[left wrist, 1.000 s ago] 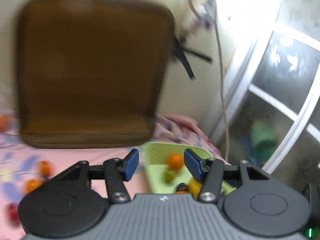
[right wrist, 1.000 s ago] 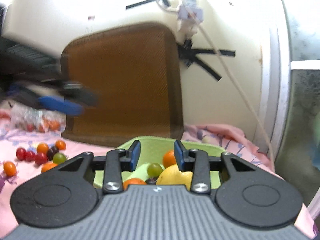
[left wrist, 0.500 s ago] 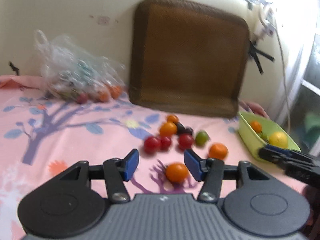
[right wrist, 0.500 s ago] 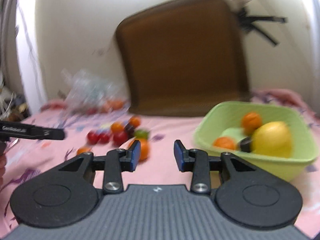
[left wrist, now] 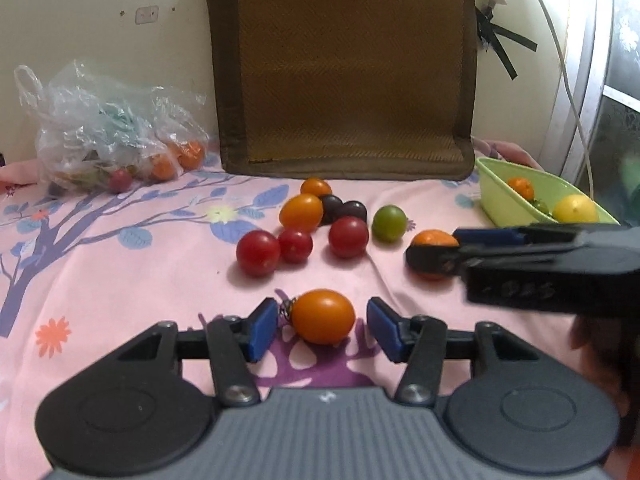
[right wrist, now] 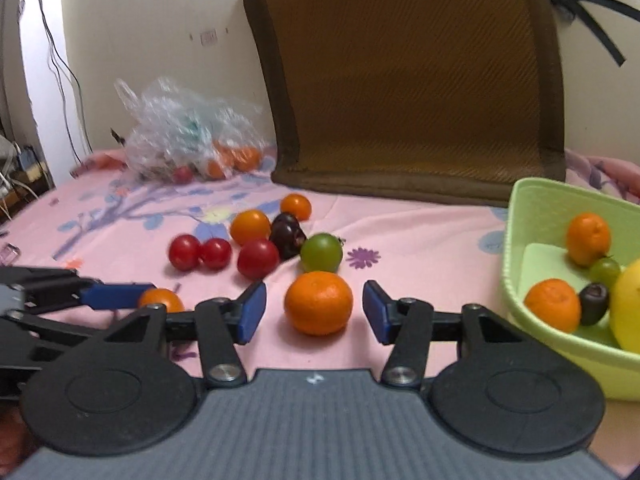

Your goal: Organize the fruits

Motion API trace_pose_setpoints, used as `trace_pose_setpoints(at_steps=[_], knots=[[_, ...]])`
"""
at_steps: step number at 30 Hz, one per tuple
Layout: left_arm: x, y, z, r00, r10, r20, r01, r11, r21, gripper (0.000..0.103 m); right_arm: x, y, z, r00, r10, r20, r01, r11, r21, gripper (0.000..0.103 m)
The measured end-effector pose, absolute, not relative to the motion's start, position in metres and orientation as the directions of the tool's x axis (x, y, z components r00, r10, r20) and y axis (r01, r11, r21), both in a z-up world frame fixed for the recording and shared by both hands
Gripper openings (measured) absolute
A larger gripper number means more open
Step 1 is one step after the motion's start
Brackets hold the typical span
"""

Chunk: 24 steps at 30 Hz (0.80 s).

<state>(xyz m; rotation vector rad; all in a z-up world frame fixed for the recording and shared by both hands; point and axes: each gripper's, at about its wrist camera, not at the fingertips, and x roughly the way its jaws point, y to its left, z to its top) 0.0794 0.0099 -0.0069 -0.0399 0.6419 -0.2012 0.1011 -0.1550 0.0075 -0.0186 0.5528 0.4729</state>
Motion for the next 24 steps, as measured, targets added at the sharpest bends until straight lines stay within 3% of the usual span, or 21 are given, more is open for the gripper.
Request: trace_pose_setpoints(at_steps=[1,4,8,14,17,24], knots=[[0.080,0.010,-0.007,0.787,-0.187,-0.588,0.167,0.982,-0.089,0.037,0.105,-0.153,0.006,0.731,0.426,-0.533,-0.437,0.892,0.113,0.040],[0.079,0.006,-0.006,0.790,-0.174,-0.587,0.164,0.984,-0.071,0.036,0.099,-0.159,0.007,0.742,0.417,-0.524,-0.424,0.898,0.114,0.040],[0.062,-0.001,0.000,0.779,-0.268,-0.567,0.229,0.963,-0.141,0.036,0.070,-0.177,0.009,0.757,0.423,-0.498,-0.421,0.898,0.124,0.040],[0.031,-0.027,0.006,0.766,-0.363,-0.531,0.346,0.928,-0.136,0.036,0.018,-0.200,0.006,0.777,0.412,-0.476,-0.427,0.901,0.084,0.040],[0.029,-0.036,-0.003,0.751,-0.364,-0.551,0.360,0.925,-0.121,0.036,0.004,-0.204,0.001,0.793,0.372,-0.483,-0.411,0.911,0.026,0.040],[0.030,-0.038,-0.006,0.749,-0.345,-0.566,0.345,0.932,-0.111,0.037,0.008,-0.207,-0.001,0.775,0.384,-0.501,-0.410,0.910,0.063,0.042]])
